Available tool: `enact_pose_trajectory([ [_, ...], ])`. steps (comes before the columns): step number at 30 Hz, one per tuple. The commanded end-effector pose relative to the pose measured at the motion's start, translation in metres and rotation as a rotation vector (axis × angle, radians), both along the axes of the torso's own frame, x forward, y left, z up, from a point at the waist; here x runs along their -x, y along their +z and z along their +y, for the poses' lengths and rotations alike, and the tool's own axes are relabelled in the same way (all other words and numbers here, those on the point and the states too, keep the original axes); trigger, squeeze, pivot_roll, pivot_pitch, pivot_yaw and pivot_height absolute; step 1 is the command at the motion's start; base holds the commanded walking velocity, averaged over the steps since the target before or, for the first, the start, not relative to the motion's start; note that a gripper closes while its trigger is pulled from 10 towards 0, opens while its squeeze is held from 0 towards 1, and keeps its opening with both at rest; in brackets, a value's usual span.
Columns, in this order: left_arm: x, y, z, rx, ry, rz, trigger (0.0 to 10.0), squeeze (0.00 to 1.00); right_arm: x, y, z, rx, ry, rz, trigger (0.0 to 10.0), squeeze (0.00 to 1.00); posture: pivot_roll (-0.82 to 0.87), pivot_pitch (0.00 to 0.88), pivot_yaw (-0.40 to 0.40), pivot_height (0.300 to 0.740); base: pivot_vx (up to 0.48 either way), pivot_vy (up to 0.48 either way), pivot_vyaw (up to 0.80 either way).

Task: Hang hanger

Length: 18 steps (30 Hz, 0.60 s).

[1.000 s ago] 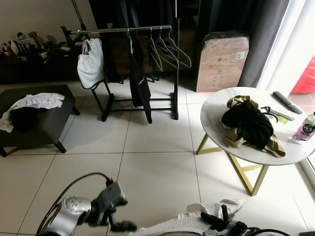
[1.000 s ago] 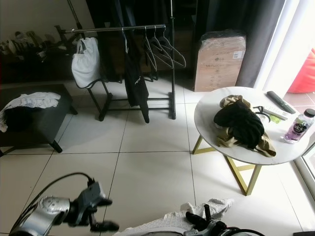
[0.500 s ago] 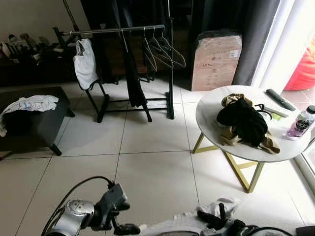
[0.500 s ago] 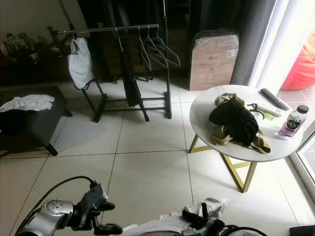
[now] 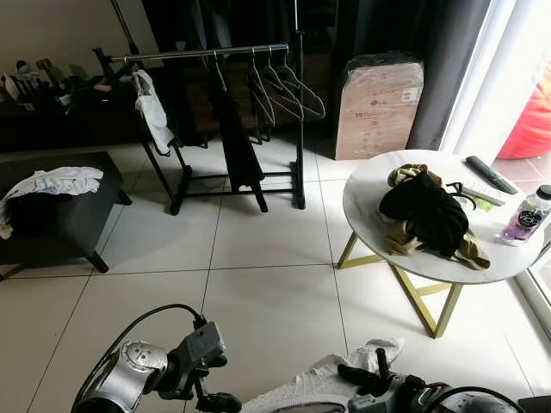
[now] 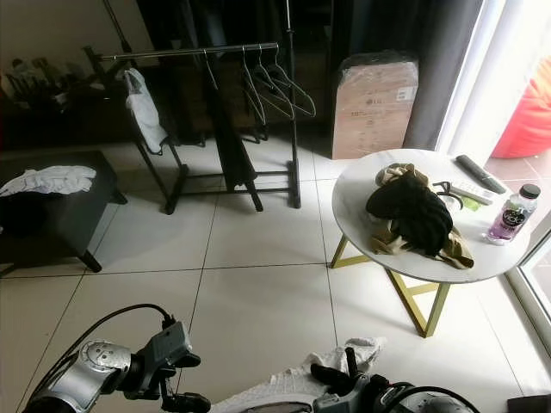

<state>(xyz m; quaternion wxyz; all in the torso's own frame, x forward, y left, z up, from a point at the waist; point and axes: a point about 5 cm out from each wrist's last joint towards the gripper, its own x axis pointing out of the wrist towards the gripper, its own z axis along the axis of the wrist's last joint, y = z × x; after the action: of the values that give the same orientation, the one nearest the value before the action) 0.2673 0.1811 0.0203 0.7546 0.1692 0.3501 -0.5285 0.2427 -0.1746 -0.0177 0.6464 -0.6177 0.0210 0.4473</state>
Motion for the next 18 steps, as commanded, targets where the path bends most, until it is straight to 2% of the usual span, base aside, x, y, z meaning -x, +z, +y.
enact_pose_trajectory([
  [1, 0.005, -0.003, 0.007, -0.056, -0.039, 0.044, 10.0, 0.0, -0.006, 0.006, 0.008, -0.045, 0.004, -0.014, 10.0, 0.0, -0.12, 0.11, 0.083, 0.74, 0.0, 0.0, 0.0],
  [6, 0.007, -0.001, 0.006, -0.053, -0.091, 0.075, 10.0, 0.0, -0.01, 0.009, 0.007, -0.048, -0.009, -0.023, 10.0, 0.0, -0.12, 0.111, 0.084, 0.74, 0.0, 0.0, 0.0],
  [10, 0.004, -0.001, 0.006, -0.111, -0.106, 0.032, 10.0, 0.0, -0.013, 0.011, 0.006, -0.048, -0.015, -0.027, 10.0, 0.0, -0.12, 0.114, 0.085, 0.74, 0.0, 0.0, 0.0],
  [12, 0.003, -0.003, 0.005, -0.145, -0.097, 0.004, 10.0, 0.0, -0.014, 0.012, 0.005, -0.05, -0.017, -0.031, 10.0, 0.0, -0.12, 0.116, 0.083, 0.74, 0.0, 0.0, 0.0],
  [18, 0.003, -0.004, 0.004, -0.151, -0.067, 0.002, 10.0, 0.0, -0.019, 0.017, 0.006, -0.057, -0.022, -0.038, 10.0, 0.0, -0.12, 0.121, 0.082, 0.74, 0.0, 0.0, 0.0],
])
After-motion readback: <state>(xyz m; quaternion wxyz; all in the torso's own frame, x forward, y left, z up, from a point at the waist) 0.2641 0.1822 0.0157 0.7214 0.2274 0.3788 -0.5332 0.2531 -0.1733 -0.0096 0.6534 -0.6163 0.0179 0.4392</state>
